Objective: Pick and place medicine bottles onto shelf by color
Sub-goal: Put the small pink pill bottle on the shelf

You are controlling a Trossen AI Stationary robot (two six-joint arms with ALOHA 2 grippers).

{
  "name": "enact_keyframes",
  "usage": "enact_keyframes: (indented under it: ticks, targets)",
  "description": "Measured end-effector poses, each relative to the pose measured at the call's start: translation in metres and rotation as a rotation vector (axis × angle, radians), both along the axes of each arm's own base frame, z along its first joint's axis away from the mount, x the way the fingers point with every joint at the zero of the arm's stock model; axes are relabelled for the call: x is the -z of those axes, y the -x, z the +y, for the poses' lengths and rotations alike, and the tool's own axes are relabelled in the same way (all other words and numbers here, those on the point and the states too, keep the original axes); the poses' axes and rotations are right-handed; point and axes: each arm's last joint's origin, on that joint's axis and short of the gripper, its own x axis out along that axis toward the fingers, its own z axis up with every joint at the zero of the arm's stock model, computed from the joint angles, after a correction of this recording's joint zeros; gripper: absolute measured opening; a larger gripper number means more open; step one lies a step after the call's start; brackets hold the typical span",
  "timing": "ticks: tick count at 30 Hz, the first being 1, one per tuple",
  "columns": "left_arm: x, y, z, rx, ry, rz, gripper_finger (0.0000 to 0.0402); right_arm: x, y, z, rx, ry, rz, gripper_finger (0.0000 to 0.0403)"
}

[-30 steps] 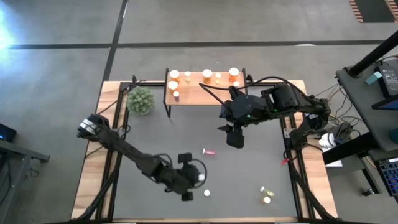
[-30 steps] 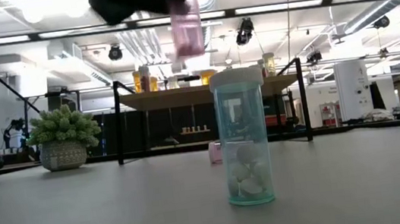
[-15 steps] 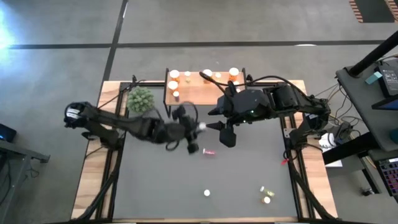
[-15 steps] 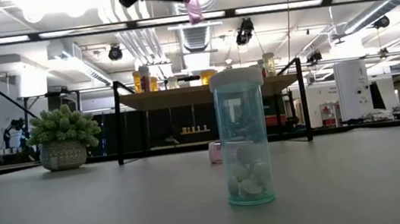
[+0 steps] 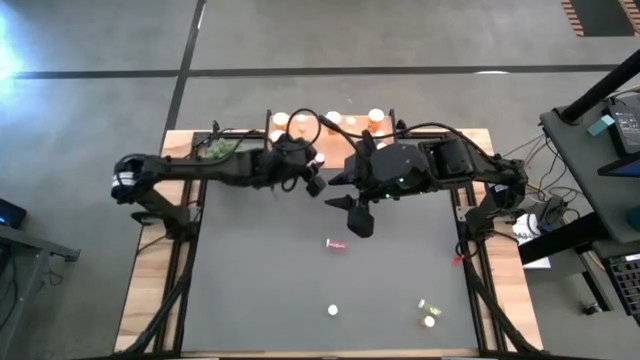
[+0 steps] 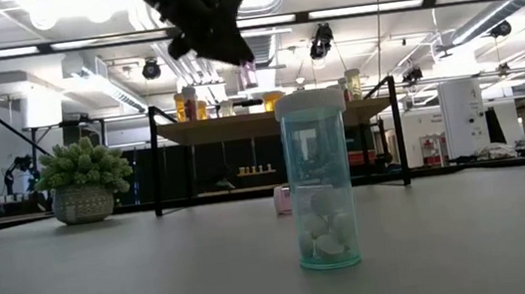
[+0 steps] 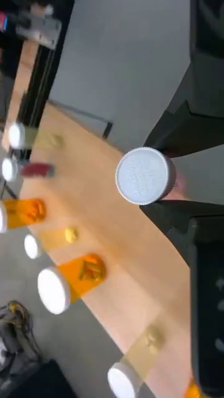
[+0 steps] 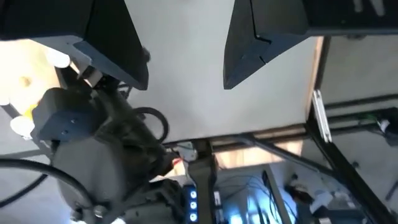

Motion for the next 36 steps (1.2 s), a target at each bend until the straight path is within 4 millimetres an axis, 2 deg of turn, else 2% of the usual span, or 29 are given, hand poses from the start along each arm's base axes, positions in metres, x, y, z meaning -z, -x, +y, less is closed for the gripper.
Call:
enact_keyframes:
  ticks: [8,13,18,26,36]
  targets:
    - [0.022,-0.008,0.026,-0.071,0.022,0.085,0.0086,-0.003,0.016,-0.018,0.05,0.013,0.057,0.0199]
    - [0.025,-0.007,0.037,-0.105,0.026,0.089,0.0086,-0.01,0.033,-0.03,0.116,0.051,0.071,0.0199]
    - [0.024,-0.005,0.045,-0.134,0.025,0.086,0.0086,-0.017,0.046,-0.033,0.141,0.089,0.061,0.0199]
    - [0.026,0.002,0.061,-0.209,0.009,0.1,0.0086,-0.016,0.046,-0.033,0.092,0.164,0.075,0.0199]
    - [0.026,0.003,0.063,-0.216,0.01,0.101,0.0086,-0.007,0.033,-0.032,0.098,0.155,0.106,0.0199]
